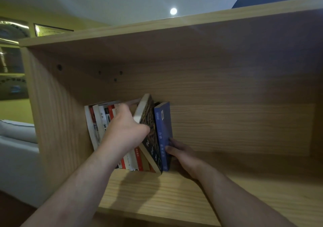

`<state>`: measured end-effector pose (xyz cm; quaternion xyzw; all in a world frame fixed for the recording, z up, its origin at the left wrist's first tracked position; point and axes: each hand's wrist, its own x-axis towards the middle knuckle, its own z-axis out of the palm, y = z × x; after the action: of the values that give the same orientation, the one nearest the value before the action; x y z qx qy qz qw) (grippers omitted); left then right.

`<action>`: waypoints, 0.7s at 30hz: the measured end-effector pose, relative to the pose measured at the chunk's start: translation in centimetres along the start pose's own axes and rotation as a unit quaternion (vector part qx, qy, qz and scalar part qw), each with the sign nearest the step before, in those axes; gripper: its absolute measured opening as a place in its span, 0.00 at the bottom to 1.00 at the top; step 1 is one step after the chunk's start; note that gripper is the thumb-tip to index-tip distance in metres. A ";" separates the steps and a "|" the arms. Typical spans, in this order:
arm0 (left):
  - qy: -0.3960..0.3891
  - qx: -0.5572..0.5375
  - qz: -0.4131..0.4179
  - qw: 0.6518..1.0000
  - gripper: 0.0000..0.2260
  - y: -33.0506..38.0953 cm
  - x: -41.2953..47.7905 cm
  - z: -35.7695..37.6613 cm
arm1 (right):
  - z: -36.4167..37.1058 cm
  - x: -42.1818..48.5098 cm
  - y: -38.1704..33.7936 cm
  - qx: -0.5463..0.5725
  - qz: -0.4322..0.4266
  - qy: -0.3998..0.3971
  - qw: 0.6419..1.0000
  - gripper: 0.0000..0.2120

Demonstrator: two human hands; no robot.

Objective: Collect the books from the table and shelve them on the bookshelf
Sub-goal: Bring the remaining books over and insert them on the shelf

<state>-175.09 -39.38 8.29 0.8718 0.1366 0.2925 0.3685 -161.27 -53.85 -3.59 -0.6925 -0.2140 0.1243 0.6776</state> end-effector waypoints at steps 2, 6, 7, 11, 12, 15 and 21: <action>-0.061 -0.018 -0.056 0.996 0.23 1.2 0.3 -0.6 | 0.2 0.1 0.0 0.002 -0.001 0.007 1.000 0.15; -0.104 -0.082 -0.084 0.988 0.14 2.2 0.2 -1.2 | 0.4 0.1 0.2 0.000 0.003 0.015 1.000 0.21; -0.096 -0.081 -0.071 0.990 0.11 1.7 0.0 -1.4 | 0.4 0.1 0.1 0.004 0.005 0.012 1.000 0.18; -0.040 -0.129 -0.023 0.991 0.03 -1.4 -2.8 -2.6 | 0.1 -0.2 -0.2 0.003 0.006 -0.013 1.000 0.12; -0.027 -0.157 -0.017 0.987 0.04 -2.3 -3.7 -2.9 | 0.1 -0.2 -0.1 0.005 0.002 -0.020 1.000 0.12; 0.035 -0.246 -0.027 0.968 0.06 -5.0 -5.7 -4.3 | 0.1 -0.4 -0.3 0.015 -0.016 -0.026 0.999 0.12; 0.067 -0.496 -0.109 0.859 0.23 -7.9 -8.9 -6.2 | 2.7 -0.1 -0.8 -0.048 -0.054 0.003 0.997 0.17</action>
<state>-186.14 -34.46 2.43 0.5312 0.0913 0.3371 0.7719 -162.69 -51.52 -2.98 -0.7123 -0.2550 0.0751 0.6496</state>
